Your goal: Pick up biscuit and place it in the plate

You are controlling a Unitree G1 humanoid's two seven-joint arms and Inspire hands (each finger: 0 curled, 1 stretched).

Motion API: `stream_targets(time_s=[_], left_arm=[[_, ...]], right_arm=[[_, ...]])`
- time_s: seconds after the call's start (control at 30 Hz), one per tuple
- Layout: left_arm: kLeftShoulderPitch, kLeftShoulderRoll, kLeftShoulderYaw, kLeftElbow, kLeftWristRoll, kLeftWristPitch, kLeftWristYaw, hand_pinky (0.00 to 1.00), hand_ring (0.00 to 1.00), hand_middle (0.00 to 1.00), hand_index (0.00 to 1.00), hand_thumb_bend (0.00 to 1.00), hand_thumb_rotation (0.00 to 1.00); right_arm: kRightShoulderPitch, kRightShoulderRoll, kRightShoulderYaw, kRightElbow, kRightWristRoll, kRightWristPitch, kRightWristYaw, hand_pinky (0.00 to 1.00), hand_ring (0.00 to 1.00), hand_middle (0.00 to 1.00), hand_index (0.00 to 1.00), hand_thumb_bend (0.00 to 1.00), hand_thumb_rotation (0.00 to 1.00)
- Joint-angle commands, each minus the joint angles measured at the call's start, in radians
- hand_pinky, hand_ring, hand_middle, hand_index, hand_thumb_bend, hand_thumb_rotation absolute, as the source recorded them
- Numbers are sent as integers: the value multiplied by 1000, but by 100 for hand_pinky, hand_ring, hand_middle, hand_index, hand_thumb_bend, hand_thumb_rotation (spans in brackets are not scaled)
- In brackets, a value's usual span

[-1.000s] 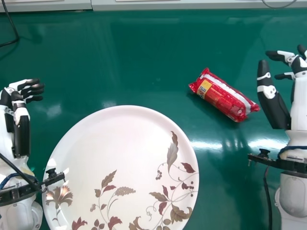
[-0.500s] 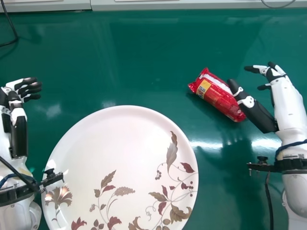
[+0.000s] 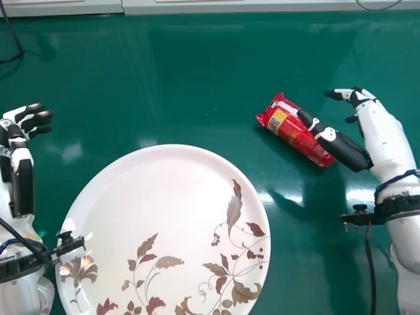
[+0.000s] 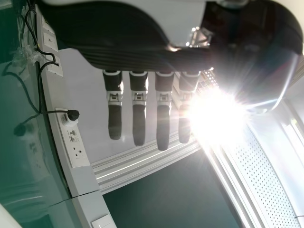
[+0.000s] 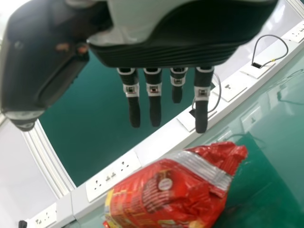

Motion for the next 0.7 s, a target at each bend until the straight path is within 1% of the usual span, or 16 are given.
stream_targets(time_s=[0.0,0.03,0.1,0.2,0.3,0.4,0.47,0.53,0.6,0.67], left_arm=[[34,-5,11,43,10,-11,3,63,68,67,70,10,37],[33,-6,11,45,12,-12,5,61,68,67,70,9,36],[31,-8,9,46,9,-15,5,61,68,67,69,9,36],[32,-9,8,43,6,-12,2,62,69,68,70,8,29],[32,-8,9,42,12,-11,4,62,69,68,70,9,28],[32,-9,11,39,18,-6,6,61,69,67,69,10,31],[34,-11,10,31,22,2,7,61,68,67,69,10,32],[32,-11,8,31,19,6,3,61,68,67,69,10,33],[30,-8,8,34,17,5,0,61,68,67,70,11,38],[31,-9,5,28,15,12,-2,63,69,68,71,11,39]], right_arm=[[-4,-32,3,22,3,-3,16,66,78,85,84,100,60],[-8,-46,6,30,-1,-2,26,68,79,86,85,100,64],[-17,-77,12,41,-12,3,51,71,81,87,86,100,68],[-30,-123,22,61,-24,-2,80,72,82,88,88,100,69],[-49,-157,30,85,-28,-2,104,73,82,89,88,100,69],[-69,-182,38,111,-22,-13,114,73,83,90,89,100,65],[-81,-203,49,125,-29,-20,123,73,83,90,90,100,65],[-99,-224,61,137,-31,-16,149,73,83,90,91,100,66],[-121,-243,73,148,-31,-7,179,75,85,91,93,100,66],[-144,-259,86,162,-33,-6,200,75,86,91,92,100,64]])
